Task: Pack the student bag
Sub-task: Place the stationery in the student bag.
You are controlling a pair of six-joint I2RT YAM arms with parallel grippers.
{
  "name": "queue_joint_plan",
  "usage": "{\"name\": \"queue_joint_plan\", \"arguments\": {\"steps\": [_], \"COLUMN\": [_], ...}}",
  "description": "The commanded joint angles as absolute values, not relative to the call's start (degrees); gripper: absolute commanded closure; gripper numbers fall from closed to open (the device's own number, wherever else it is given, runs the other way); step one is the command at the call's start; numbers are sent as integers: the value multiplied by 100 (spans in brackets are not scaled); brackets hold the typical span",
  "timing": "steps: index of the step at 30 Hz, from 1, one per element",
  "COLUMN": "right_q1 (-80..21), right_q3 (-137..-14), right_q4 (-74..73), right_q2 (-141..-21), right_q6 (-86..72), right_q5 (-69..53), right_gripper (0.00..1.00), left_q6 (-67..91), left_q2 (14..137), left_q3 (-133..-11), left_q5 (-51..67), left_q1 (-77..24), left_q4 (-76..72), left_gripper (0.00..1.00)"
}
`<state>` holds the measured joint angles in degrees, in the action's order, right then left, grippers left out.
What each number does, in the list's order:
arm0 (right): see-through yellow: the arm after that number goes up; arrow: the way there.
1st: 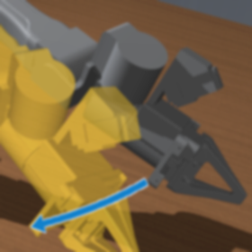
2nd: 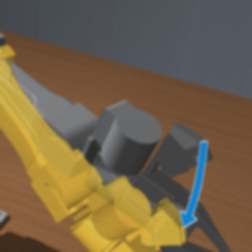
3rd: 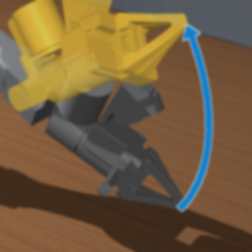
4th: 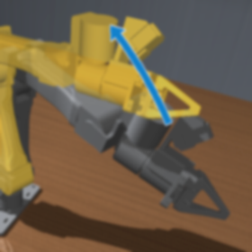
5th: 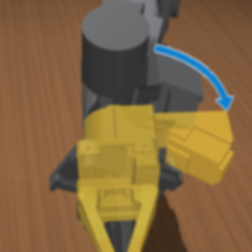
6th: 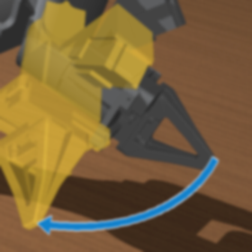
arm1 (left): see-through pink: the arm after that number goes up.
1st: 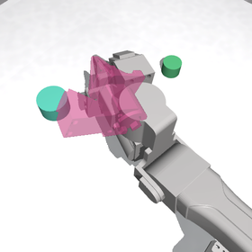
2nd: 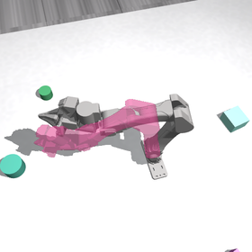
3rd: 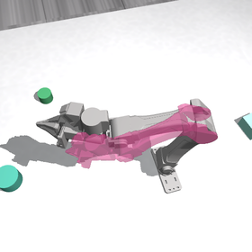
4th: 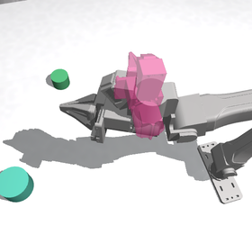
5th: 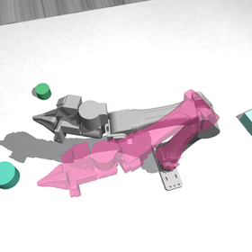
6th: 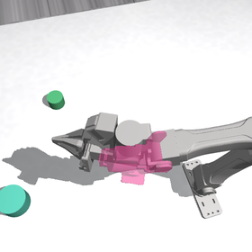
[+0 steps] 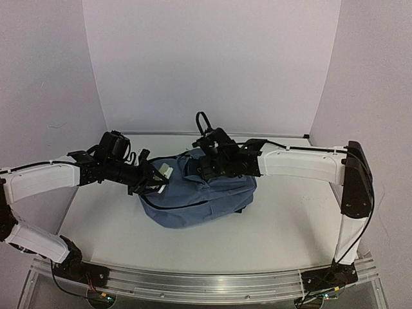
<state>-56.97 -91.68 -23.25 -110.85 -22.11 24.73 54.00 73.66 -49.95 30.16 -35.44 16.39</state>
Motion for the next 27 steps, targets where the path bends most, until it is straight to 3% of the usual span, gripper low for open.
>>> {"name": "queue_joint_plan", "arguments": {"steps": [1, 4, 13, 27], "right_q1": [-5828, -5882, -5892, -5515], "right_q3": [-9559, -9682, -9730, -9073], "right_q4": [-2725, -2835, -2789, -1792], "right_q2": [-11302, -11405, -11398, -10690], "right_q6": [-2156, -2160, -2250, -2614], "right_q5": [3371, 3519, 3443, 2172], "right_gripper": [45, 54, 100, 100], "left_q6": [5375, 5388, 5252, 5384], "left_q2": [7409, 7440, 8044, 9868], "left_q3": [-5394, -5409, -5903, -7164], "left_q5": [2919, 2901, 3175, 4783], "left_q1": [-3526, -3524, -3525, -3507], "left_q4": [1333, 1288, 1215, 751], "left_gripper": [100, 100, 100, 100]}}
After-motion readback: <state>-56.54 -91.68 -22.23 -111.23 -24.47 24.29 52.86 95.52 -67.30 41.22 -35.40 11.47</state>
